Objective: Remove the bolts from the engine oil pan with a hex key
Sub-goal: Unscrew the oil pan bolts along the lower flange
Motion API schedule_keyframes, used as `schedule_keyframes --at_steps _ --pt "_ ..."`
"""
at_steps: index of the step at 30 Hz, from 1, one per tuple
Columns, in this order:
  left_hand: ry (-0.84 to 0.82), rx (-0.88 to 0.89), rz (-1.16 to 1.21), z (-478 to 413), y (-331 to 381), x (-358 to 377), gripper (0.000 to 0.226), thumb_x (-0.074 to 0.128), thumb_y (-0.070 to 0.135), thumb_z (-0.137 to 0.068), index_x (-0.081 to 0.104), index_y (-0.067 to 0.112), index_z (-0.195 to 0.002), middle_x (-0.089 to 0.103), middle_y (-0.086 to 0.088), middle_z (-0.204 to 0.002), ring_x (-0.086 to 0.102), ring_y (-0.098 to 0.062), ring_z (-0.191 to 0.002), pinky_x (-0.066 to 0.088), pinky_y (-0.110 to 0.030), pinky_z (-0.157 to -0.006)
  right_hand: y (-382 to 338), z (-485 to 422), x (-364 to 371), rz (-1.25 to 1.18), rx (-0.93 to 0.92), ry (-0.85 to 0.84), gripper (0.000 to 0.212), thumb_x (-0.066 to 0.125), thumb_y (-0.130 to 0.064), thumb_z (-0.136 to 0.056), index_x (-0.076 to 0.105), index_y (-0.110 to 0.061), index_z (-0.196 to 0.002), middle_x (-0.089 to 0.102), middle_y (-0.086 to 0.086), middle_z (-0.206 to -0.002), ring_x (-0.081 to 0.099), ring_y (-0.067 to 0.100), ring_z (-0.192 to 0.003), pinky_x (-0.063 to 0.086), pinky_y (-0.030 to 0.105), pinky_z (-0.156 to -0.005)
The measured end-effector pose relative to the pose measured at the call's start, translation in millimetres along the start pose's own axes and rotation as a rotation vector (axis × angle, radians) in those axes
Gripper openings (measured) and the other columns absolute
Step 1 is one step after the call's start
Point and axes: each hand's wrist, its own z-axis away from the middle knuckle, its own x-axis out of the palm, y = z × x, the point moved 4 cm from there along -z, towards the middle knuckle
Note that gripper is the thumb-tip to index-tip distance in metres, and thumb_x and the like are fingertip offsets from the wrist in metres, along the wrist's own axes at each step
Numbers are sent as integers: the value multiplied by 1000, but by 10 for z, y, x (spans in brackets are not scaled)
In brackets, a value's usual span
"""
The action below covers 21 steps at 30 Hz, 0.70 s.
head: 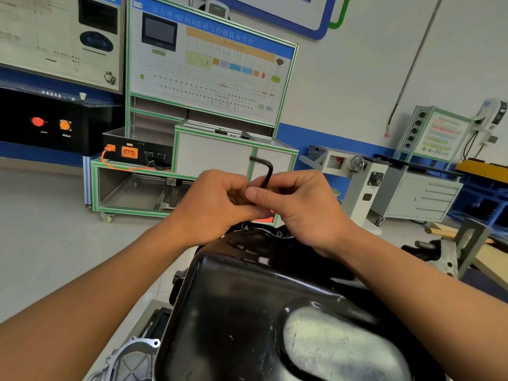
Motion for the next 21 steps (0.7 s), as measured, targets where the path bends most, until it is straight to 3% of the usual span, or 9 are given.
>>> schedule_keyframes --at_steps 2,4,7,10,12,15,16,18,21 --pt "-30 -18 34 4 3 20 17 84 17 -75 76 31 -81 74 7 -73 64 -1 -71 53 -25 -65 6 3 -11 -2 3 -2 10 73 -1 -87 79 -9 -89 78 7 -82 73 12 -76 56 18 -69" --pt "-127 -26 25 30 4 11 21 75 18 -85 76 34 -99 77 8 -93 71 -5 -89 55 -20 -75 9 -1 -15 20 -6 3 8 73 -3 -87 79 -9 -88 77 12 -81 71 16 -74 59 22 -69" --pt "-178 -33 -26 56 -4 -40 22 68 14 -92 77 34 -94 78 5 -87 72 -10 -78 55 -21 -62 12 -7 -9 21 -17 1 8 73 -3 -87 79 -10 -85 75 17 -77 68 20 -68 57 22 -65" --pt "-71 -24 18 35 6 -56 22 79 8 -82 75 27 -71 71 7 -64 59 0 -54 45 -14 -53 4 -3 -1 -4 -15 -10 10 74 -2 -86 79 -11 -86 77 9 -79 73 16 -72 57 19 -67" --pt "-8 -4 18 10 23 -30 31 85 7 -72 64 26 -60 61 11 -54 52 -1 -52 43 -17 -55 -3 3 -1 -8 -14 -6 12 74 -1 -85 79 -12 -87 78 3 -80 74 12 -75 56 17 -68" --pt "-45 -10 30 4 50 -2 17 84 10 -74 70 19 -78 71 1 -73 64 -10 -70 55 -33 -71 -4 8 -6 -46 -5 -5 13 73 2 -85 78 -9 -90 78 1 -81 74 9 -75 55 16 -67" --pt "-89 -15 40 13 45 -11 16 81 11 -79 74 22 -88 75 2 -81 68 -9 -76 56 -30 -74 1 7 -9 -45 -4 -4 12 73 1 -85 78 -7 -92 78 3 -83 74 11 -76 56 17 -68" --pt "-153 -29 38 46 16 -47 20 72 12 -87 76 29 -96 77 2 -85 68 -7 -74 57 -27 -71 9 3 -12 -31 -4 -1 10 73 0 -86 78 -5 -93 78 9 -84 74 18 -77 59 22 -69" --pt "-83 -26 -1 53 -3 -88 11 73 11 -87 78 19 -92 76 -3 -79 67 -6 -65 55 -25 -59 0 0 1 -22 -15 -1 7 73 -1 -86 78 -6 -89 77 11 -81 73 21 -75 60 23 -69"
